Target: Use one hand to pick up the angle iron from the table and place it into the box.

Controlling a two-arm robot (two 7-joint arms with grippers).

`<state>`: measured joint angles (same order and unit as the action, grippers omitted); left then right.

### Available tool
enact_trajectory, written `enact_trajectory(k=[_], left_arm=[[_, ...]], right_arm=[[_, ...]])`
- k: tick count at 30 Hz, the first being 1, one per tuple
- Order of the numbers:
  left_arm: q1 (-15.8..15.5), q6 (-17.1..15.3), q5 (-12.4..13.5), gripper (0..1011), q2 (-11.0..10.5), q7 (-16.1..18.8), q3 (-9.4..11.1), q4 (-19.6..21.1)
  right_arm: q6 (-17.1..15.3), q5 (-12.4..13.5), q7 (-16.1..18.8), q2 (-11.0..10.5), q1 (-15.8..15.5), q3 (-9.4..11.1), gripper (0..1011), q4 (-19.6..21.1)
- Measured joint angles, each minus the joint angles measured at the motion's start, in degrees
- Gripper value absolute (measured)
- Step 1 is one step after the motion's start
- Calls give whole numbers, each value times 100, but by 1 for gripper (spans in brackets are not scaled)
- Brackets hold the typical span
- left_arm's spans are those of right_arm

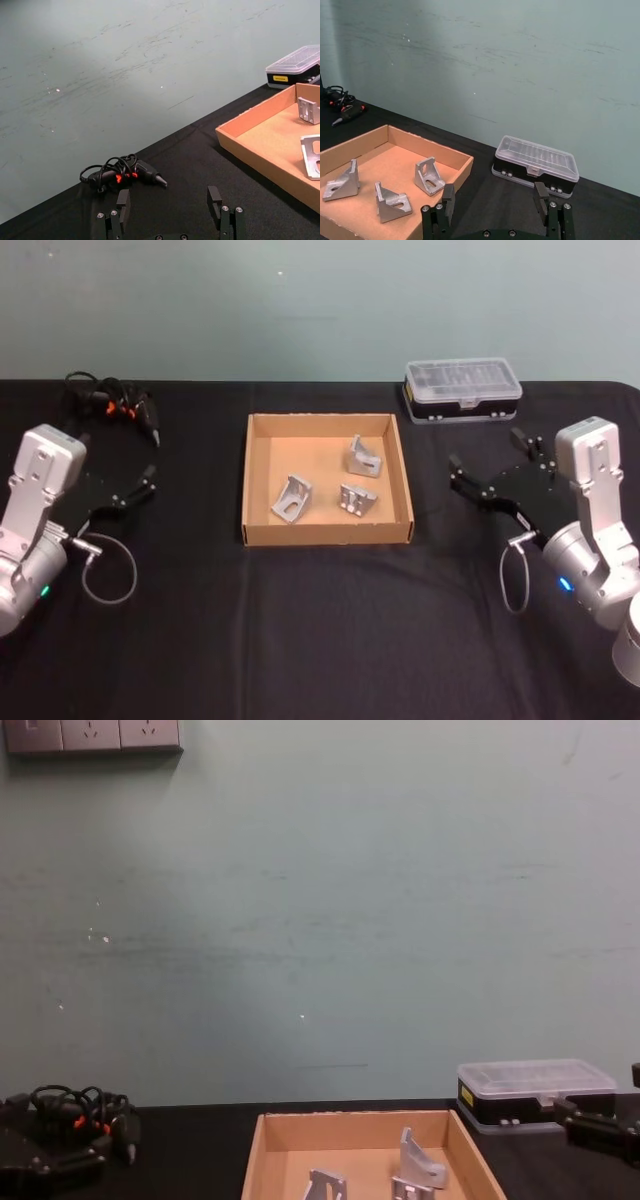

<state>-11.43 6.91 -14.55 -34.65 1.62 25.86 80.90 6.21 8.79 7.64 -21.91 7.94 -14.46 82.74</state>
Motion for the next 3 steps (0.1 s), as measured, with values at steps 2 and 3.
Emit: enact_trajectory(k=[2,3], left_arm=[[0,0,0,1011,0,0,0,0],[0,0,0,1011,0,0,0,0]], right_arm=[[-7,3,4,-1,4,-4,1000,7],[-11,4,6,-2,6,-6,1000,10]])
